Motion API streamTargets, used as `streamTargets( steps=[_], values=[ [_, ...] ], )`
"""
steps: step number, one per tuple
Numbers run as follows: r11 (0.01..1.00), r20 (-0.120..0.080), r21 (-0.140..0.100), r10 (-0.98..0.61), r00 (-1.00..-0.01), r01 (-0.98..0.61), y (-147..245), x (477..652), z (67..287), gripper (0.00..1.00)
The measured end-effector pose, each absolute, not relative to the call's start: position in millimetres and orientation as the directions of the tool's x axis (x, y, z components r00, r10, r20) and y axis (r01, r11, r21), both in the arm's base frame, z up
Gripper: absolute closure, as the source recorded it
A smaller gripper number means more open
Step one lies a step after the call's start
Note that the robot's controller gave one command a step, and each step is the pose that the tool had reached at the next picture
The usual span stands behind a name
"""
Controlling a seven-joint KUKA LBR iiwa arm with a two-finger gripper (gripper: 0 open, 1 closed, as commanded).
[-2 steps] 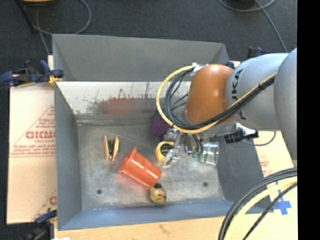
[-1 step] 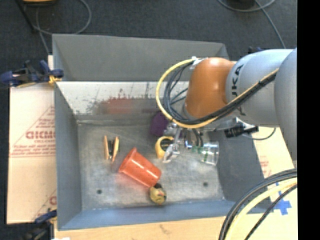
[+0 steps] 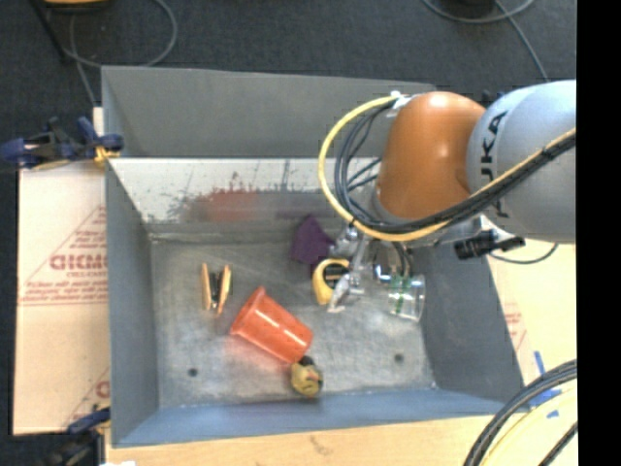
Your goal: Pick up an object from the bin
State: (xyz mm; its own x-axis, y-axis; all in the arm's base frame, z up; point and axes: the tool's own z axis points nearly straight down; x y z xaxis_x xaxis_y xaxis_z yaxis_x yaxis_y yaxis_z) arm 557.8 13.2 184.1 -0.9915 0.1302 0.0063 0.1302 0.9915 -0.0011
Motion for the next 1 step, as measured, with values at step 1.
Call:
streamTargets(
  steps=[1],
  values=[
    [0.99, 0.001, 0.0, 0.144, -0.99, 0.144, -3.9, 573.2, 247.1, 1.0]
  ],
)
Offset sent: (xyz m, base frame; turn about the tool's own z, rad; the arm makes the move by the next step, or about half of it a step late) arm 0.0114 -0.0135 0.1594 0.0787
